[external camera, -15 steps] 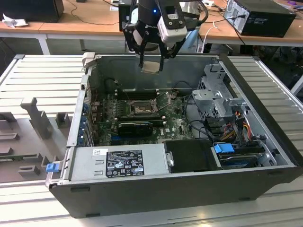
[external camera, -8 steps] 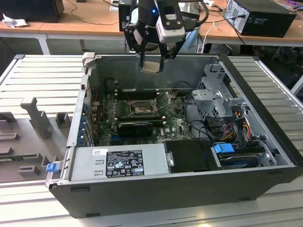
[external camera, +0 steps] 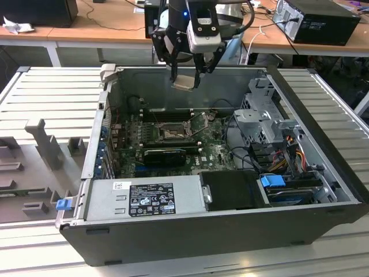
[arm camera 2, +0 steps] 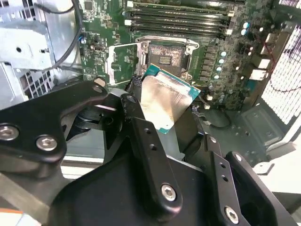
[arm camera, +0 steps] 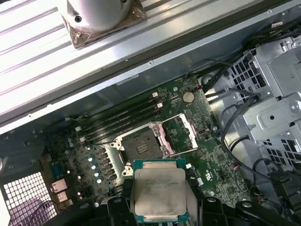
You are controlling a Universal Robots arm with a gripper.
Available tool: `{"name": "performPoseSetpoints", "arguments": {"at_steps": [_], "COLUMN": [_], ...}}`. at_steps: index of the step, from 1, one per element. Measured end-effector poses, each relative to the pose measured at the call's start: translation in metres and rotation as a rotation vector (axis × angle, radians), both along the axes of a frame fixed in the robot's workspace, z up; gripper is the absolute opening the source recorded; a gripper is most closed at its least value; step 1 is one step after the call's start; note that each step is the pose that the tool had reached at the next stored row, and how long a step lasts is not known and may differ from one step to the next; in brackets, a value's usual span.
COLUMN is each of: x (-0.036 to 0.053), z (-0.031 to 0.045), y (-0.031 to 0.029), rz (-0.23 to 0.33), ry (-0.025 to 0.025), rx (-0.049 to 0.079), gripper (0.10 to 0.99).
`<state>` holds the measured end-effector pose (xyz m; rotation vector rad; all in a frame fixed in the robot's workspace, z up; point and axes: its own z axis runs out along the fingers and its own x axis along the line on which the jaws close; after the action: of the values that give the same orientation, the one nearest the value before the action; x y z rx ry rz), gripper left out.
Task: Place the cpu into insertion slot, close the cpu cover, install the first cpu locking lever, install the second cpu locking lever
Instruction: 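Place the cpu into insertion slot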
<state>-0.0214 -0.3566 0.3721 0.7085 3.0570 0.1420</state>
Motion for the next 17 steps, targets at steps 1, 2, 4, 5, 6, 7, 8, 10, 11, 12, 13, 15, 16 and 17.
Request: {"name": "performPoseSetpoints", "arguments": {"at_steps": [1, 2, 4, 5, 6, 7, 8, 10, 11, 12, 13, 15, 16, 17], "x": [0.0000, 0.0000, 0.0000, 0.0000, 0.0000, 0.0000, 0.0000, 0.0000, 0.0000, 0.0000, 0.0000, 0.0000, 0.0000, 0.0000], "z": [-0.0006, -0.0009, -0.0014, -0.0017, -0.0019, -0.0021, -0.0025, -0.0029, -0.0031, -0.0033, -0.0035, -0.0039, -0.0041, -0.0043], "y": [0.0000, 0.0000, 0.0000, 0.0000, 0.0000, 0.0000, 0.0000, 0.0000, 0.0000, 0.0000, 0.0000, 0.0000, 0.0000, 0.0000], "rz": [-0.047, -0.072, -0.115, -0.144, -0.164, -0.183, -0.217, -0.261, -0.276, -0.293, -0.308, -0.335, -0.349, -0.360], "ry": [0.0000, 0.0000, 0.0000, 0.0000, -0.0001, 0.0000, 0.0000, 0.0000, 0.0000, -0.0001, -0.0001, 0.0000, -0.0001, 0.0000], "rx": [0.000, 0.000, 0.000, 0.000, 0.000, 0.000, 0.000, 0.000, 0.000, 0.000, 0.000, 0.000, 0.000, 0.000], "gripper": [0.525, 0.525, 0.525, 0.525, 0.525, 0.525, 0.525, 0.525, 0.525, 0.525, 0.525, 0.525, 0.525, 0.525]}}
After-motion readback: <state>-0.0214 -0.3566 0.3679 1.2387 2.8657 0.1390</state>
